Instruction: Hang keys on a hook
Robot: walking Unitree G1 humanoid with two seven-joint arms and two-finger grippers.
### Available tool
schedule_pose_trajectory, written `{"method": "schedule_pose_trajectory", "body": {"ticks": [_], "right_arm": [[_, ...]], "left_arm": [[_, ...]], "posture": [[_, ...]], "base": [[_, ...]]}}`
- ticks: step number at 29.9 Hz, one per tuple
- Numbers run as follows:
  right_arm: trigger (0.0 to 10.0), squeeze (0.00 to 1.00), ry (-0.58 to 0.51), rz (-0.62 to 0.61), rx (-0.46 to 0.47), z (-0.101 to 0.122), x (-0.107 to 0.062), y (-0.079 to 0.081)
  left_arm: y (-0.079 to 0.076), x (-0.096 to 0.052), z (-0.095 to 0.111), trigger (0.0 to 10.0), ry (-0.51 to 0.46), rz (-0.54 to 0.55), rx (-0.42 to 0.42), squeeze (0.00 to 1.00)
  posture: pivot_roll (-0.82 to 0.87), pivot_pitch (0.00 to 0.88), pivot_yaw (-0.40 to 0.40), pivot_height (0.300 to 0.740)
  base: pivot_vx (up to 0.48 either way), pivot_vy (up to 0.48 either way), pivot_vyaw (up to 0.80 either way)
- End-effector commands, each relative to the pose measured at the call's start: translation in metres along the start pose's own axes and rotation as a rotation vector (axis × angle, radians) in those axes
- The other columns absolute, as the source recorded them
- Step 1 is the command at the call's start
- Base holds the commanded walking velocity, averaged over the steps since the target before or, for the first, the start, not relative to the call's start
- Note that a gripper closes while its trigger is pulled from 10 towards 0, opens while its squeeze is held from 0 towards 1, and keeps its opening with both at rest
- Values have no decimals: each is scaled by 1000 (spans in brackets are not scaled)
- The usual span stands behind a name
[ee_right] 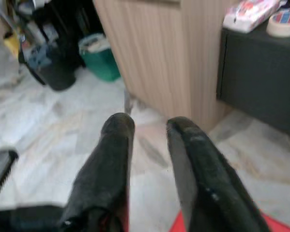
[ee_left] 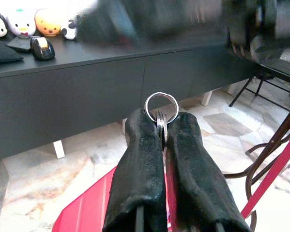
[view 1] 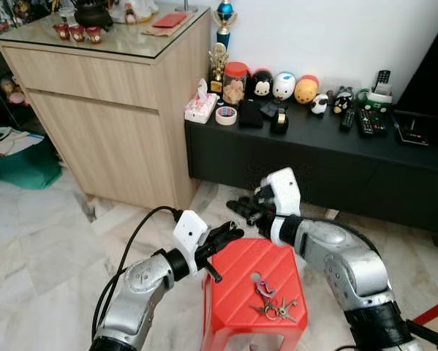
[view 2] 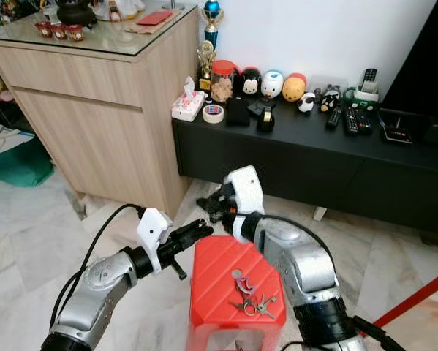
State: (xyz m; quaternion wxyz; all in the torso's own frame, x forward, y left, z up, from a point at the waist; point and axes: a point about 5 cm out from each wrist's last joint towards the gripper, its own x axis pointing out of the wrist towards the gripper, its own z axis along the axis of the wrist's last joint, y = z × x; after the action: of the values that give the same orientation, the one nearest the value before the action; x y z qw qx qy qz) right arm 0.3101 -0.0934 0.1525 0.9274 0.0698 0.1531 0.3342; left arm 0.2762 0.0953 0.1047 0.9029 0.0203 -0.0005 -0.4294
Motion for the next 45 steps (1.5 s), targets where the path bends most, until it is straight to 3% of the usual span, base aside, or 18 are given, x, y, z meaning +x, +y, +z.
{"method": "schedule_pose_trajectory", "body": {"ticks": [1,3,4,5,10,15,18,22,23,24,25,31,35,40,42,45], "right_arm": [[10000,929,-36,-17,30,6,-1,-4],[10000,929,-42,-17,35,7,-1,-4],[10000,757,-59,-23,37,9,-1,-5],[10000,0,-81,-51,40,12,-1,-9],[10000,0,-112,-165,38,14,-3,-25],[10000,0,-49,-336,88,-16,-8,-56],[10000,0,-27,-360,98,-25,-9,-60],[10000,0,53,-414,122,-57,-13,-70],[10000,0,82,-431,123,-69,-13,-73],[10000,0,108,-440,109,-77,-14,-74],[10000,0,130,-449,117,-85,-15,-76],[10000,0,218,-481,116,-119,-19,-77],[10000,0,336,-518,90,-159,-28,-73],[10000,0,373,-536,129,-178,-34,-68],[10000,0,401,-570,193,-193,-39,-65],[10000,0,423,-603,206,-202,-44,-65]], "left_arm": [[-3,0,-1,0,7,-20,-2,0],[-3,0,-1,0,8,-21,-2,0],[-3,0,-1,0,13,-21,-2,0],[-3,-1,-2,0,21,-14,-2,0],[2,-10,-7,0,36,20,-5,0],[11,-25,-19,0,90,88,-2,0],[13,-27,-22,0,105,108,3,0],[16,-32,-32,0,142,162,11,0],[18,-35,-36,3176,160,191,19,0],[20,-36,-39,8039,170,216,26,0],[22,-38,-42,10000,175,238,22,0],[35,-49,-56,10000,224,388,6,0],[46,-70,-81,10000,322,543,-1,0],[47,-84,-97,10000,385,625,-44,0],[47,-103,-117,10000,497,708,-57,0],[44,-122,-135,10000,621,781,-78,0]], "posture": [[70,50,-74,740],[70,50,-74,740],[70,50,-74,740],[69,51,-74,740],[69,52,-73,740],[77,52,-75,740],[77,53,-76,740],[77,53,-76,740],[77,53,-76,740],[74,53,-75,740],[74,54,-75,740],[77,53,-69,740],[73,56,-63,740],[72,55,-55,740],[63,54,-50,740],[60,49,-41,740]], "base": [[0,0,0],[0,0,0],[0,0,0],[0,0,0],[0,0,0],[0,0,0],[0,0,0],[0,0,0],[0,0,0],[0,0,0],[0,0,0],[0,0,0],[0,0,0],[0,0,0],[0,0,0],[0,0,0]]}}
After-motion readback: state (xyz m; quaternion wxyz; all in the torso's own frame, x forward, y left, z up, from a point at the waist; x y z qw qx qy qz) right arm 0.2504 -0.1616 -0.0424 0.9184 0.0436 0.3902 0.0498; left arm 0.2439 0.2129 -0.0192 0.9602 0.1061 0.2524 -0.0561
